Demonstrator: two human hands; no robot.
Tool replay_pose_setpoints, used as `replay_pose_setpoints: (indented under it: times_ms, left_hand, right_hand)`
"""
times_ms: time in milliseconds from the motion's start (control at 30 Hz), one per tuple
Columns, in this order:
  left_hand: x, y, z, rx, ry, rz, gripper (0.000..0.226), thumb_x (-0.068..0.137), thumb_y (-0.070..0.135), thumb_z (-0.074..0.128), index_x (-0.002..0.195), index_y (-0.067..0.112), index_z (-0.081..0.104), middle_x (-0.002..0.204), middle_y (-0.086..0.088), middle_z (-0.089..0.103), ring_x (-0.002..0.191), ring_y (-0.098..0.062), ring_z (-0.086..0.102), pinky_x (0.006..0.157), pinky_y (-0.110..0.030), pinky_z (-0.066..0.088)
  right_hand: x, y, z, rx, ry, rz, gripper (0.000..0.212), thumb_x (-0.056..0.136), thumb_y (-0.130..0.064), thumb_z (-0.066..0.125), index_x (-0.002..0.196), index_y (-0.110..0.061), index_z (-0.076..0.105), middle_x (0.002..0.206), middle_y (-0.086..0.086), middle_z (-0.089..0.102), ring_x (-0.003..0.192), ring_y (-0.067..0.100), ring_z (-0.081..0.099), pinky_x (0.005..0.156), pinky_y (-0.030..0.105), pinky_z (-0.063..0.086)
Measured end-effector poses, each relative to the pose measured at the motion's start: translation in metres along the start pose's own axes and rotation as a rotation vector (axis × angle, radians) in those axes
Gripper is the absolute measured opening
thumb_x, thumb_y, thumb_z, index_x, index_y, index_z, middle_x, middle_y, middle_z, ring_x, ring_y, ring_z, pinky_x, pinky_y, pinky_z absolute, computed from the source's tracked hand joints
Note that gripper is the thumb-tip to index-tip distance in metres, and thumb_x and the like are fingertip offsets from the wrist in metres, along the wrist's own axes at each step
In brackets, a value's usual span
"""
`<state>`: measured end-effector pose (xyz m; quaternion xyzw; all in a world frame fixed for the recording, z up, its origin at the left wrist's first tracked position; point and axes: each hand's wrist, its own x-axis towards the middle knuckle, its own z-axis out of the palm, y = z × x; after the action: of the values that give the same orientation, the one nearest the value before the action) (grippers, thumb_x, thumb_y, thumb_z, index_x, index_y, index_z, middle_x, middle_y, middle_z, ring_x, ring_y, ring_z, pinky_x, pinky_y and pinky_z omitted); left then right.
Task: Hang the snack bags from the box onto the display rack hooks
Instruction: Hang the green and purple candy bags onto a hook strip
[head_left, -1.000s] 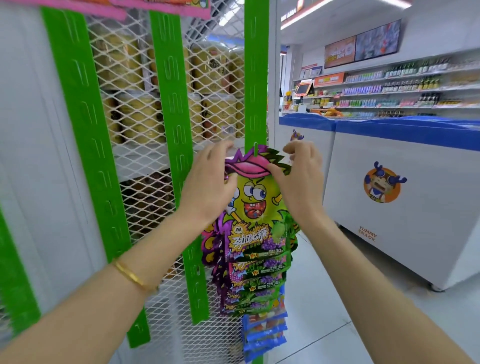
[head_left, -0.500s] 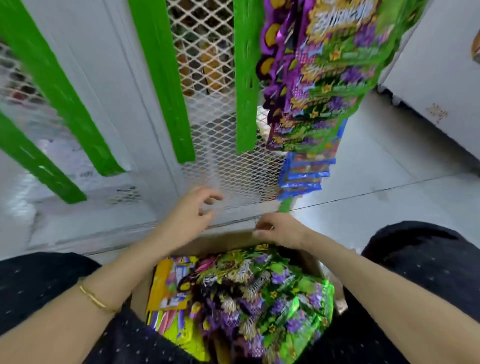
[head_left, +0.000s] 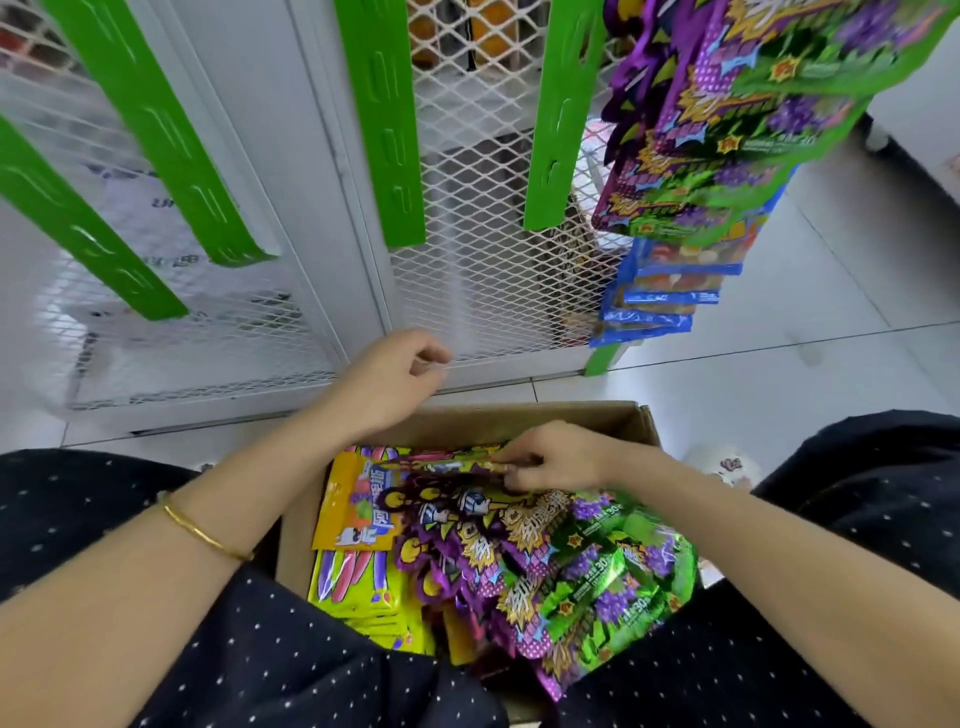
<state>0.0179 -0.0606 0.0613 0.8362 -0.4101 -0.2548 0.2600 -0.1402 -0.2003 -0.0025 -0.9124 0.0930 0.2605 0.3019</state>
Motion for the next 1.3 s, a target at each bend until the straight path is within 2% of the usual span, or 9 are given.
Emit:
replay_pose_setpoints:
  times_ms: [200, 333, 500, 700, 900, 967, 1100, 1200, 1300]
  left_hand:
    - [-0.01, -0.015, 0.001, 0.133, -0.181, -0.471, 0.076, 0.09, 0.065, 0.027, 0.141, 0.009, 0.036, 0.142, -0.019, 0.042, 0.117, -0.033, 0.053, 0.093, -0.037, 0.043]
    - [-0.018, -0.006, -0.002, -0.684, -0.399, -0.74, 0.07, 0.095, 0.05, 0.039, 0.146, 0.007, 0.019, 0.131, -0.031, 0.049, 0.086, -0.032, 0.065, 0.073, -0.038, 0.057]
    - [-0.024, 0.011, 0.007, -0.839, -0.209, -0.629, 0.032, 0.094, -0.014, 0.032, 0.123, -0.001, 0.039, 0.126, -0.035, 0.048, 0.087, -0.042, 0.064, 0.075, -0.039, 0.055]
    - [-0.039, 0.036, -0.007, -0.787, -0.184, -0.439, 0.046, 0.093, -0.015, 0.033, 0.132, 0.008, 0.038, 0.099, -0.012, 0.058, 0.075, -0.028, 0.066, 0.065, -0.034, 0.058]
    - [-0.043, 0.065, -0.032, -0.765, -0.16, -0.206, 0.046, 0.094, -0.008, 0.042, 0.128, 0.023, 0.044, 0.1, -0.002, 0.063, 0.073, -0.01, 0.069, 0.063, -0.026, 0.059]
    - [-0.044, 0.082, -0.041, -0.706, -0.162, -0.107, 0.041, 0.094, -0.007, 0.042, 0.12, 0.025, 0.048, 0.096, 0.003, 0.061, 0.064, -0.002, 0.067, 0.058, -0.02, 0.056]
    - [-0.043, 0.114, -0.07, -0.543, -0.187, 0.075, 0.039, 0.095, 0.0, 0.044, 0.106, 0.036, 0.051, 0.102, 0.008, 0.06, 0.069, 0.005, 0.065, 0.057, -0.013, 0.051]
    - [-0.04, 0.139, -0.093, -0.479, -0.189, 0.158, 0.039, 0.096, 0.001, 0.045, 0.109, 0.037, 0.052, 0.102, 0.012, 0.059, 0.069, 0.007, 0.064, 0.056, -0.012, 0.049]
    - [-0.033, 0.169, -0.12, -0.437, -0.197, 0.205, 0.035, 0.094, 0.002, 0.048, 0.102, 0.035, 0.056, 0.1, 0.01, 0.062, 0.074, 0.004, 0.066, 0.06, -0.015, 0.051]
  right_hand:
    - [-0.023, 0.007, -0.035, 0.133, 0.261, -0.089, 0.028, 0.097, -0.019, 0.048, 0.118, -0.01, 0.064, 0.106, 0.001, 0.065, 0.091, 0.012, 0.056, 0.08, 0.022, 0.041]
    - [-0.042, -0.001, -0.04, 0.147, 0.333, -0.173, 0.032, 0.096, -0.019, 0.049, 0.126, -0.013, 0.058, 0.124, -0.006, 0.057, 0.111, 0.004, 0.051, 0.094, 0.011, 0.034]
    - [-0.059, -0.007, -0.041, 0.238, 0.13, -0.149, 0.039, 0.092, -0.037, 0.053, 0.126, -0.018, 0.059, 0.12, -0.011, 0.061, 0.1, -0.007, 0.055, 0.091, 0.014, 0.043]
    - [-0.08, -0.012, -0.056, 0.657, 0.24, -0.116, 0.055, 0.085, -0.066, 0.036, 0.131, -0.038, 0.047, 0.135, -0.02, 0.049, 0.124, 0.0, 0.046, 0.102, 0.027, 0.038]
    - [-0.093, -0.024, -0.078, 0.62, 0.522, -0.052, 0.05, 0.096, -0.032, 0.046, 0.143, -0.02, 0.033, 0.137, -0.013, 0.04, 0.126, 0.003, 0.038, 0.091, 0.003, 0.035]
    - [-0.095, -0.03, -0.093, 0.552, 0.65, -0.039, 0.057, 0.095, -0.031, 0.048, 0.146, -0.017, 0.027, 0.143, -0.006, 0.037, 0.13, 0.007, 0.034, 0.101, 0.016, 0.032]
    - [-0.112, -0.033, -0.134, 0.662, 0.728, -0.04, 0.046, 0.092, -0.028, 0.055, 0.135, -0.015, 0.044, 0.117, -0.005, 0.055, 0.107, 0.007, 0.053, 0.09, 0.022, 0.043]
    - [-0.134, -0.032, -0.164, 0.733, 0.765, -0.1, 0.009, 0.091, -0.017, 0.059, 0.097, -0.017, 0.066, 0.083, -0.003, 0.062, 0.074, 0.005, 0.06, 0.071, 0.022, 0.047]
    - [-0.162, -0.038, -0.194, 0.801, 0.841, -0.163, 0.013, 0.09, -0.01, 0.058, 0.08, -0.015, 0.065, 0.077, 0.004, 0.062, 0.068, 0.012, 0.06, 0.07, 0.03, 0.049]
